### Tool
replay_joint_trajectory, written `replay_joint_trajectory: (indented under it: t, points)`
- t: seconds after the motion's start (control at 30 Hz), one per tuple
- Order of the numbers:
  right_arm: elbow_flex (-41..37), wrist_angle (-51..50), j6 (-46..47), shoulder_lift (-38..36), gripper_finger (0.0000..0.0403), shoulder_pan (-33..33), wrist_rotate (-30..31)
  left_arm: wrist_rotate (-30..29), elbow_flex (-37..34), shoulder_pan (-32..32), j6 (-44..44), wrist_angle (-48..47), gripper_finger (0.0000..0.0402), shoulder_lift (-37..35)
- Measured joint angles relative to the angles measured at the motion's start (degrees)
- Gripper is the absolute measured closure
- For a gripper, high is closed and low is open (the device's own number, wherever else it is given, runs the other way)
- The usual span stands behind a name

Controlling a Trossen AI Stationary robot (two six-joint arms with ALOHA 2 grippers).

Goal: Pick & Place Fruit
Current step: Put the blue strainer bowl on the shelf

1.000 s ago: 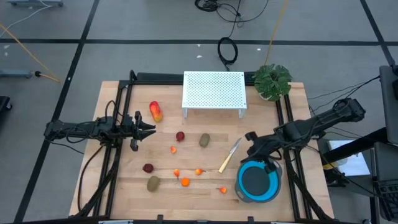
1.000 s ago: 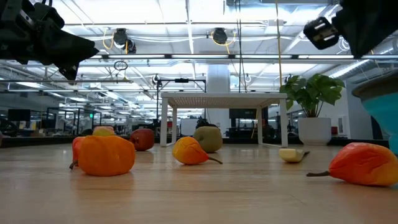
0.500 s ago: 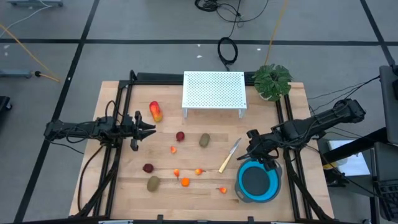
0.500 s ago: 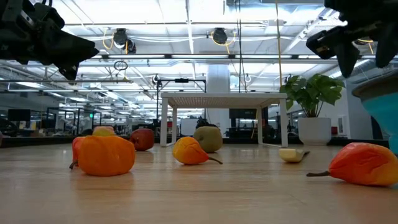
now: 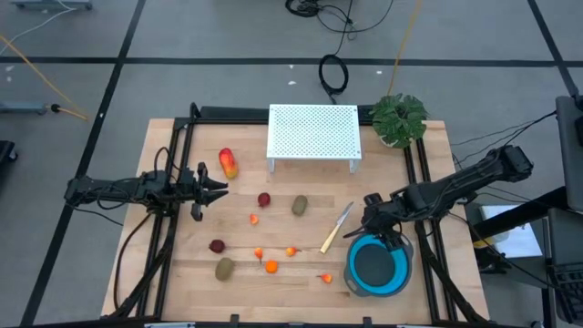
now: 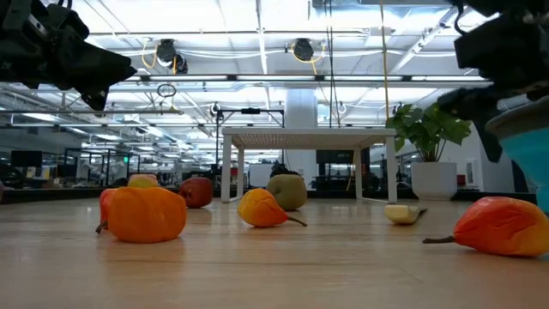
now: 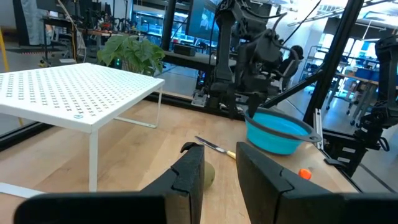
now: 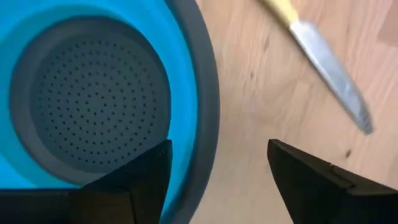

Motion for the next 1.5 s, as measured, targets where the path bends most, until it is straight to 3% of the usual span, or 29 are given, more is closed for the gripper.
replay_joint_trajectory:
  t: [0.33, 0.77, 1.13, 1.37, 1.5]
  points:
    - [-3.32, 5.09, 5.79, -0.02, 0.0205, 0.02, -2.86, -0.02, 0.00, 0.00, -0.07, 0.01, 0.0309, 0.00]
    - [-5.66, 7.12, 12.70, -0.09, 0.0391, 0.04, -3.87, -0.02, 0.00, 0.00, -0.60, 0.01, 0.0309, 0.00]
    - [-3.04, 6.24, 16.04, -2.52, 0.0400, 0.04, -8.86, -0.05, 0.00, 0.00, -11.48, 1.05, 0.0309, 0.00]
    - [4.13, 7.16, 16.76, -4.04, 0.0401, -0.24, -8.51, -0.07, 0.00, 0.00, -19.32, 6.86, 0.0309, -0.02]
    - [8.66, 8.03, 17.30, -4.09, 0.0401, -1.09, -4.00, -0.09, 0.00, 0.00, -19.43, 8.77, 0.0309, -0.02]
